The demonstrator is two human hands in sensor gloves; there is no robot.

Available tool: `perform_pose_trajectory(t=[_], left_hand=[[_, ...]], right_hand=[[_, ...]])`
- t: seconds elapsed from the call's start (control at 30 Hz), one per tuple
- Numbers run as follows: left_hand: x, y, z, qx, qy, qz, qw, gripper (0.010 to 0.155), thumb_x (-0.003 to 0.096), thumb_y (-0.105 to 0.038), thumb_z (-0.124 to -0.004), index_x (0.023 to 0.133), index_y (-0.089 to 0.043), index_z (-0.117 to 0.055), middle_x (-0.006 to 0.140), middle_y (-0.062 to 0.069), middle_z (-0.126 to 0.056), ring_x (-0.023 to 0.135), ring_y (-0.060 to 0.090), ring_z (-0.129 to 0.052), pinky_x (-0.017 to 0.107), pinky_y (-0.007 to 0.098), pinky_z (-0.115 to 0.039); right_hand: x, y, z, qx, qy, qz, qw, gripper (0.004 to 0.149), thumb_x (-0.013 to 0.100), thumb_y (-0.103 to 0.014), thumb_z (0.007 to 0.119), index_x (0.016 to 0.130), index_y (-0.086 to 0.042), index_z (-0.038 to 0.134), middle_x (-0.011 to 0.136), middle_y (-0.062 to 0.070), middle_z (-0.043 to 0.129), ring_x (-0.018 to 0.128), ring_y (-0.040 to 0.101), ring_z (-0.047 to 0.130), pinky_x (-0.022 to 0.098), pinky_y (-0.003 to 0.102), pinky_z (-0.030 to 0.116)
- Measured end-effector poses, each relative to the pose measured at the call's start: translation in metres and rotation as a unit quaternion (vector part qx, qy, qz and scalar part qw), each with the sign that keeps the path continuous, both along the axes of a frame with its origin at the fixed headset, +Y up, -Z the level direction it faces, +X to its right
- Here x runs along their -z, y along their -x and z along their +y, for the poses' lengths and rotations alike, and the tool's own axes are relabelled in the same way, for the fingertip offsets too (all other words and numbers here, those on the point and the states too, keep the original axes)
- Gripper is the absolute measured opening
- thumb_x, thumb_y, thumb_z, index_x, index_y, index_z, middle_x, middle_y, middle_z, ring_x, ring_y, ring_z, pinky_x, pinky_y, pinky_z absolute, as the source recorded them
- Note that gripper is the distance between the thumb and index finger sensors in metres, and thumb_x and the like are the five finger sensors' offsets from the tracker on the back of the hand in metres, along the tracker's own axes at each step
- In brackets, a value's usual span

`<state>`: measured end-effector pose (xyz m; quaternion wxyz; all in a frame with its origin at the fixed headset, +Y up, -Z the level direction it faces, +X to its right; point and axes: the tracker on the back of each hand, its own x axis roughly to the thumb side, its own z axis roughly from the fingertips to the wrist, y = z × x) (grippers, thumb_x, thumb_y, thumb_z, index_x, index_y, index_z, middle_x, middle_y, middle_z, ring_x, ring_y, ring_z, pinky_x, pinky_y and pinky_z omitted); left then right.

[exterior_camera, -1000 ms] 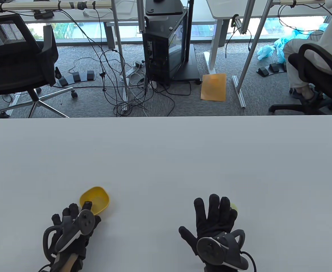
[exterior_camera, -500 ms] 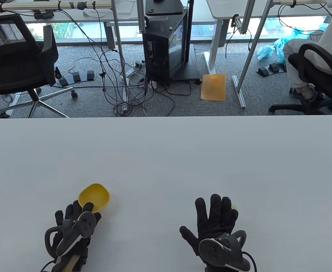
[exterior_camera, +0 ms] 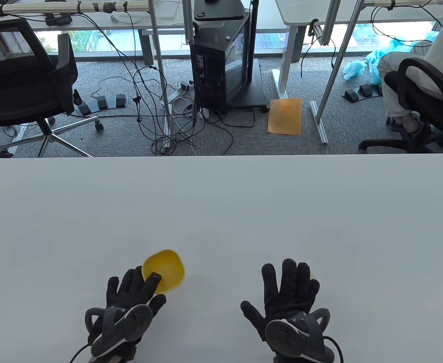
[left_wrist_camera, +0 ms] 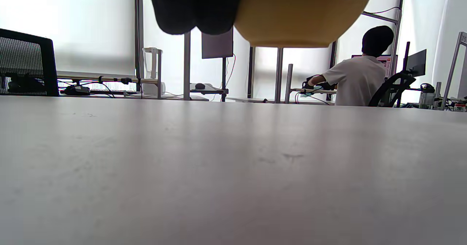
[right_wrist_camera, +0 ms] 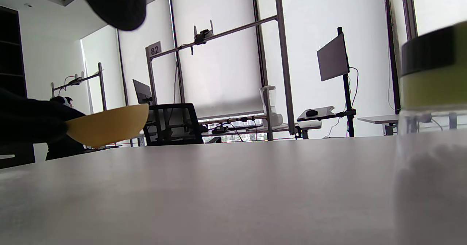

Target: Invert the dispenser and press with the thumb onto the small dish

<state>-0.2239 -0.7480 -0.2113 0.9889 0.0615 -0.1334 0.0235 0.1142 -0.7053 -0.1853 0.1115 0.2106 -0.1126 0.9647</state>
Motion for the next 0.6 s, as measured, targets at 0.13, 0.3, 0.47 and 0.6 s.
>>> perform_pose_trajectory(t=[0.13,0.3,0.47,0.6], left_hand=[[-0.004,-0.018,-0.004,0.005,0.027,-0.049,0.998,0.063,0.0553,-0.063,-0.053,0.111,-0.036,-0.065,0.117,0.011,-0.072,0.108,0.037,-0.075,0.075,0.066,-0.054],[-0.002,-0.037,-0.014,0.045,0.065,-0.084,0.993,0.063,0.0553,-0.063,-0.052,0.112,-0.037,-0.063,0.118,0.009,-0.071,0.110,0.036,-0.073,0.076,0.067,-0.053],[-0.001,-0.048,-0.025,0.067,0.114,-0.120,0.984,0.063,0.0553,-0.062,-0.052,0.113,-0.037,-0.061,0.119,0.009,-0.069,0.112,0.036,-0.069,0.076,0.068,-0.051],[0.000,-0.049,-0.030,0.081,0.136,-0.123,0.980,0.063,0.0560,-0.061,-0.051,0.114,-0.037,-0.059,0.120,0.010,-0.067,0.112,0.037,-0.068,0.076,0.068,-0.050]], right_hand=[[-0.001,-0.001,0.001,-0.002,0.000,0.000,1.000,0.094,0.064,-0.053,0.063,0.113,0.012,0.016,0.098,0.056,-0.001,0.078,0.085,0.004,0.042,0.093,0.023],[-0.002,-0.001,0.000,-0.008,0.000,0.003,1.000,0.094,0.064,-0.053,0.063,0.113,0.012,0.016,0.098,0.056,0.000,0.079,0.085,0.004,0.042,0.093,0.023],[-0.002,0.000,0.001,-0.010,-0.001,0.006,1.000,0.094,0.064,-0.053,0.063,0.113,0.012,0.016,0.098,0.056,-0.001,0.079,0.085,0.004,0.042,0.093,0.023],[-0.002,0.000,0.001,-0.009,0.000,0.007,1.000,0.094,0.064,-0.053,0.063,0.113,0.012,0.016,0.098,0.056,0.000,0.079,0.085,0.004,0.042,0.093,0.023]])
